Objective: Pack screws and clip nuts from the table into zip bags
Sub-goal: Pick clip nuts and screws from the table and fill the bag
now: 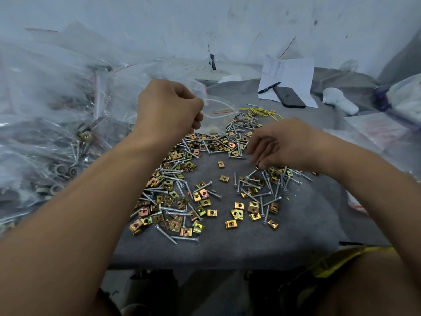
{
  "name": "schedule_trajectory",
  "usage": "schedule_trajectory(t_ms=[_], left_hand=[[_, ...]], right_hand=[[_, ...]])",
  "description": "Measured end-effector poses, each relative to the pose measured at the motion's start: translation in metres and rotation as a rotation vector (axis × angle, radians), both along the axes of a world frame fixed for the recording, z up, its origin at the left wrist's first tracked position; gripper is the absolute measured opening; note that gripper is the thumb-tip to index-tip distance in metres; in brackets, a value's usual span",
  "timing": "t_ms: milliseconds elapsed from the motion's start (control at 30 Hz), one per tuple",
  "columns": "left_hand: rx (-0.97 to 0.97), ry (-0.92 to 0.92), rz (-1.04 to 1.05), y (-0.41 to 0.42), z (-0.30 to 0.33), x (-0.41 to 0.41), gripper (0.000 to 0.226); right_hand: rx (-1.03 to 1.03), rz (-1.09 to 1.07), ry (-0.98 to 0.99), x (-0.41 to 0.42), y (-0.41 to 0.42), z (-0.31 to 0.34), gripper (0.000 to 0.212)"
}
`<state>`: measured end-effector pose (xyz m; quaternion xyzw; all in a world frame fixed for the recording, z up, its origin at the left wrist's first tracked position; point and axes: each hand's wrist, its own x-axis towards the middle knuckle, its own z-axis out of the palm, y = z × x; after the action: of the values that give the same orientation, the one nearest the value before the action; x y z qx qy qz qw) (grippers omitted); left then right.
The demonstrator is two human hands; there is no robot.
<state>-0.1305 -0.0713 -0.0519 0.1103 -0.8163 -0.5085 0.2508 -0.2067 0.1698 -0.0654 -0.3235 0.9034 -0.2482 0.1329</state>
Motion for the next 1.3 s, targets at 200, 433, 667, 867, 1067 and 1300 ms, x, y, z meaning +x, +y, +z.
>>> schedule_trajectory(t_ms=[200,433,667,867,1067,1300], left_hand=[[0.005,0.002,-0.003,0.0,0.0,0.0,0.013],[0.021,-0.001,0.001,-0.002,0.001,0.0,0.014],[0.025,-0.005,0.002,0.0,0.002,-0.002,0.013],[0.014,-0.019,0.005,0.004,0.001,-0.001,0.012],[0.002,-0.023,0.009,0.001,0.002,0.0,0.012],[-0.001,-0.023,-0.001,0.0,0.001,-0.001,0.013]], right_hand=[[0.209,0.005,0.162,0.003,-0.011,0.006,0.036],[0.281,-0.022,0.176,0.005,-0.006,0.008,0.034],[-0.167,-0.001,0.106,0.018,-0.022,0.004,0.027],[0.087,0.062,0.124,0.021,-0.053,-0.01,0.019],[0.11,0.032,0.153,0.021,-0.058,-0.013,0.016],[0.085,0.046,0.158,0.022,-0.054,-0.017,0.019]])
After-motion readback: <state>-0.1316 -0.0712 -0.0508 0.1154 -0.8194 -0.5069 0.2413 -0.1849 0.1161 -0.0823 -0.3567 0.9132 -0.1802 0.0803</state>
